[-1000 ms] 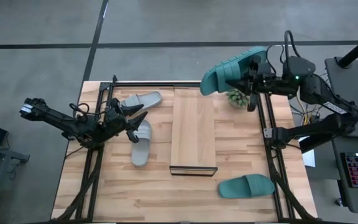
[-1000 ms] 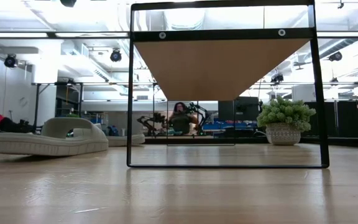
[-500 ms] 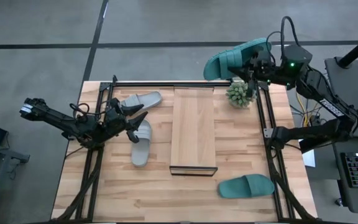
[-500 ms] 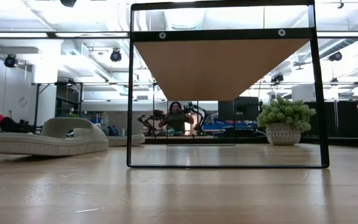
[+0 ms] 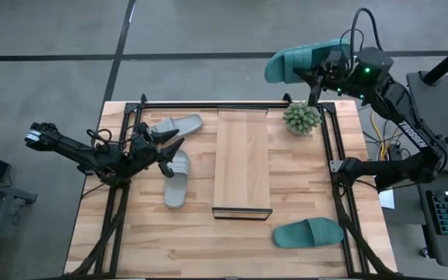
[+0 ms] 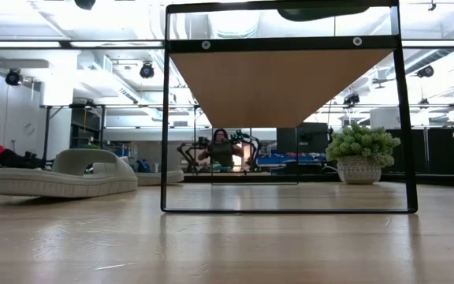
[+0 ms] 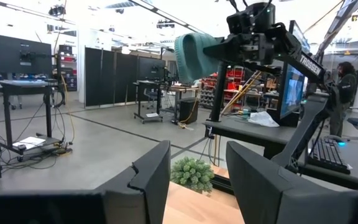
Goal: Pick and place slides into the shelf
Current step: Put the top green slide on the shelf
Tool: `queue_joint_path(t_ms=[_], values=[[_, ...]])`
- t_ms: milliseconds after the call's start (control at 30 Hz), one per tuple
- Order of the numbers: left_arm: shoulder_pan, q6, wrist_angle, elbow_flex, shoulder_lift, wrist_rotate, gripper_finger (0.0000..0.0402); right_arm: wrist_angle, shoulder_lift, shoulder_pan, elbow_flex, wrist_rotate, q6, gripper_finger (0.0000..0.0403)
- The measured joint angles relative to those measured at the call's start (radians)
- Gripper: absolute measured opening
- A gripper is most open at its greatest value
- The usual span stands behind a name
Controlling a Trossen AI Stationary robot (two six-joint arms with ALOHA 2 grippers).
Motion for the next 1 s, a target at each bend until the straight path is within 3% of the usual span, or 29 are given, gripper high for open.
queue_joint_path(t_ms=[367,633,1000], values=[[0.000,0.003,0.000,0.000,0.000,-0.030,0.0141,-0.002,0.000,-0.154,-0.005,0.001,0.024,0.0011],[0.000,0.008,0.000,0.000,0.000,-0.058,0.0141,-0.002,0.000,-0.189,-0.005,0.000,0.041,0.0011],[0.000,0.008,0.000,0.000,0.000,-0.080,0.0141,-0.051,0.000,-0.189,-0.010,-0.034,0.306,0.0011]])
